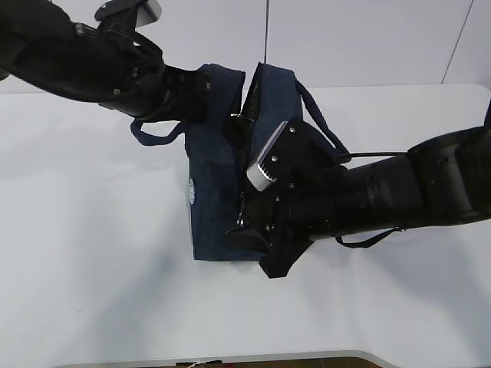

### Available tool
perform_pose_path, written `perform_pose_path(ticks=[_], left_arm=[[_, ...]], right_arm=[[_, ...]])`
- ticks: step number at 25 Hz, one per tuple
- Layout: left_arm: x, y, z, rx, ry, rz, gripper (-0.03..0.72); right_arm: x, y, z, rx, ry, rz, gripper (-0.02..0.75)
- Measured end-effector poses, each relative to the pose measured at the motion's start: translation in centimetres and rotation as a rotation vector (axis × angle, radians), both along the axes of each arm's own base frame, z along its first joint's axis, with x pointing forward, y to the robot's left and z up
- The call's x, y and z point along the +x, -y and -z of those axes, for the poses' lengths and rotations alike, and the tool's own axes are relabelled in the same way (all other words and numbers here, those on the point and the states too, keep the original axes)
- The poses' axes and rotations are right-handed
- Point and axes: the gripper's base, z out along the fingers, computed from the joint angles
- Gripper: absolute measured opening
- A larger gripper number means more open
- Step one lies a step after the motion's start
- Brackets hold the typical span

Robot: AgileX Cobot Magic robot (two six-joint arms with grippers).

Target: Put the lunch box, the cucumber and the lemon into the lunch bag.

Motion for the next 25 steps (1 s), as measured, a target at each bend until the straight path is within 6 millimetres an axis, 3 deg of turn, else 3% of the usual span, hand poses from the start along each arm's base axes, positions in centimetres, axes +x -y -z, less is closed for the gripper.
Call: perform_pose_path(ticks=[16,25], left_arm=[[0.0,0.0,0.0,0.000,-0.002,0.001,-0.013],[0.0,0.0,0.0,0.002,-0.002,0.003,-0.013]], right_arm=[[-0.1,-0.5,2.1,0.016,-0.069,-0.042,0.391],[-0.1,-0.5,2.1,0.016,-0.071,-0.042,0.391]])
